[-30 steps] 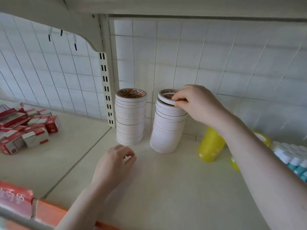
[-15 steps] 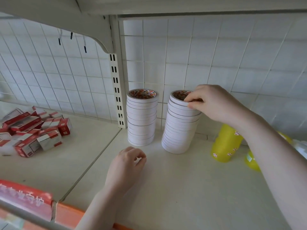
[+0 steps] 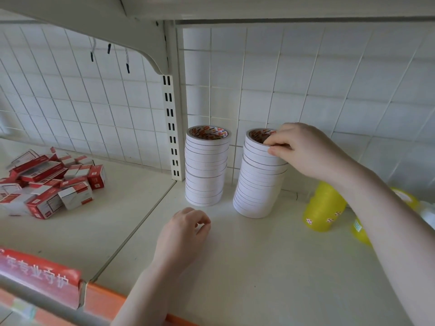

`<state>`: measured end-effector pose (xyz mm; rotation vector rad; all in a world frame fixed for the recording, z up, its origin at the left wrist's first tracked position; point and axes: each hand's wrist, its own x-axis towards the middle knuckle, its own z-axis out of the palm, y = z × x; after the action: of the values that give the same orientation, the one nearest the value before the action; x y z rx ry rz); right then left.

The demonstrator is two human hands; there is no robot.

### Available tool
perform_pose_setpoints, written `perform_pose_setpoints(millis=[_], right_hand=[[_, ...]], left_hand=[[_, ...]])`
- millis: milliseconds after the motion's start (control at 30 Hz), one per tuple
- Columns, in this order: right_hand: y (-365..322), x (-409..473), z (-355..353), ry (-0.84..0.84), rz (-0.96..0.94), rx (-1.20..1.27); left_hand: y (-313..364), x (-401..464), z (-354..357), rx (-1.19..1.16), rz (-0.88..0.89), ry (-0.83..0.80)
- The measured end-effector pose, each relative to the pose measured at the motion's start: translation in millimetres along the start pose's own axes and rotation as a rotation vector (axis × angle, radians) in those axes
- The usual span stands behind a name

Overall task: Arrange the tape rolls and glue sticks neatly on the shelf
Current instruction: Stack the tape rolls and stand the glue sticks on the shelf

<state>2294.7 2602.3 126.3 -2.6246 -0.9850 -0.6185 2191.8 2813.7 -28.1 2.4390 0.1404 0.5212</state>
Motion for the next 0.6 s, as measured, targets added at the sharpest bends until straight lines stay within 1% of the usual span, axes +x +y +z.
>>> perform_pose_setpoints(millis=[100,200,333,600], right_hand=[[3.7,-4.6,7.2,0.078,-0.049,-0.027],[6.1,-7.1,9.3,0.107,-0.062,0.013],[7.7,-4.9,9.2,0.073,-0.088,0.031],[5.5,-4.5,3.7,0.012,-0.023,0.133]], left_hand=[[0.2,1.6,0.2,0.017,-0.003,-0.007],[0.3,2.8,1.0,0.029,-0.008,-0.014],[-0.5,2.9,2.2,0.040,-0.007,-0.035],[3.7,1.8,0.8,0.038,0.011,-0.076]])
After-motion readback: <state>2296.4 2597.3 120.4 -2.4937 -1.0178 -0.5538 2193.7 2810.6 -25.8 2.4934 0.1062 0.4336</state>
